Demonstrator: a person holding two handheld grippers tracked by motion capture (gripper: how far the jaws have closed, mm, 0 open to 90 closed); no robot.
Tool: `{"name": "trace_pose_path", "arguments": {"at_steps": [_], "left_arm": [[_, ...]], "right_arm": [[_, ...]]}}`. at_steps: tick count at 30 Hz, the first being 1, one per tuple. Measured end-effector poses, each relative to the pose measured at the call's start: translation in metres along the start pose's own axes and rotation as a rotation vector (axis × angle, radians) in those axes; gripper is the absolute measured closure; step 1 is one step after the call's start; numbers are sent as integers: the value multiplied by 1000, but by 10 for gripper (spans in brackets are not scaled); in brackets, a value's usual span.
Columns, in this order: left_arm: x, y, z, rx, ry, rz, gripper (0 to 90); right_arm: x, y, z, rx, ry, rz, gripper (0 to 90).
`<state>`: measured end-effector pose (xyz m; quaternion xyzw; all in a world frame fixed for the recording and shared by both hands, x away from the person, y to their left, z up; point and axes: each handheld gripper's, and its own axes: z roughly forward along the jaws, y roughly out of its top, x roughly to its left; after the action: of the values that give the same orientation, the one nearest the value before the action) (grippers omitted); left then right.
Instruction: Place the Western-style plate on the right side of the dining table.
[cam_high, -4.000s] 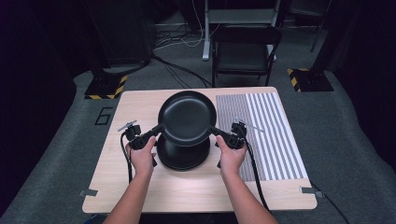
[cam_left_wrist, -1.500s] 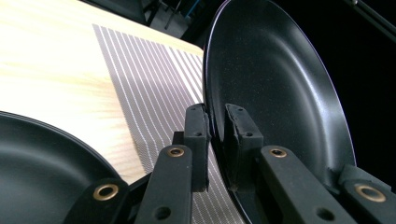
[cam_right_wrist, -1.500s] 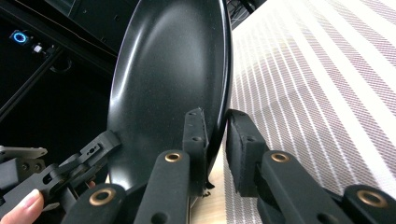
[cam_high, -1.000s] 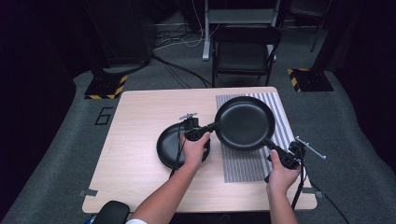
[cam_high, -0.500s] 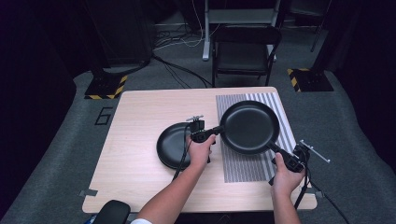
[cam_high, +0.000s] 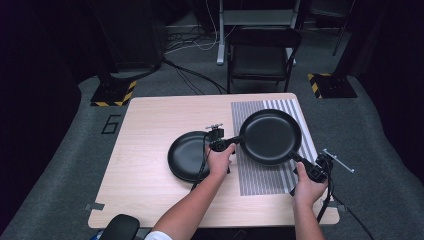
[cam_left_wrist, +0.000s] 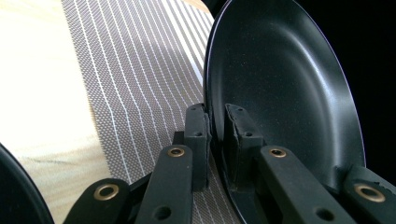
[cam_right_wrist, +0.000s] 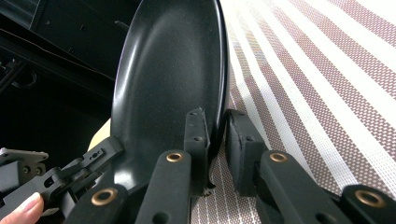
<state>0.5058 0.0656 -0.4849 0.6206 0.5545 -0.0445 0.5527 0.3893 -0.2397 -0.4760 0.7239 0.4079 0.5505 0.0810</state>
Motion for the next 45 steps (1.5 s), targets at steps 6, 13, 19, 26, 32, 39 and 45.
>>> {"name": "trace_pose_path", "arguments": {"at_steps": [6,13,19,26,32,39,45], "left_arm": [[2,8,5,-2,21,4,806],[3,14,11,-6,24,-7,809],[2,18,18,-8,23,-9,811],[2,18,25,4,32,-21,811],[2,15,32,21,44,-23,811],[3,11,41,46,64,-19,811],[6,8,45,64,81,-19,809]], "right_arm": [[-2,4,12,9,-4,8,795],[-3,11,21,14,-9,17,798],[-5,17,26,17,-21,15,800],[-7,25,30,23,-38,5,805],[-14,26,32,30,-53,17,807],[-24,25,35,45,-77,16,809],[-30,24,39,66,-96,22,809]]}}
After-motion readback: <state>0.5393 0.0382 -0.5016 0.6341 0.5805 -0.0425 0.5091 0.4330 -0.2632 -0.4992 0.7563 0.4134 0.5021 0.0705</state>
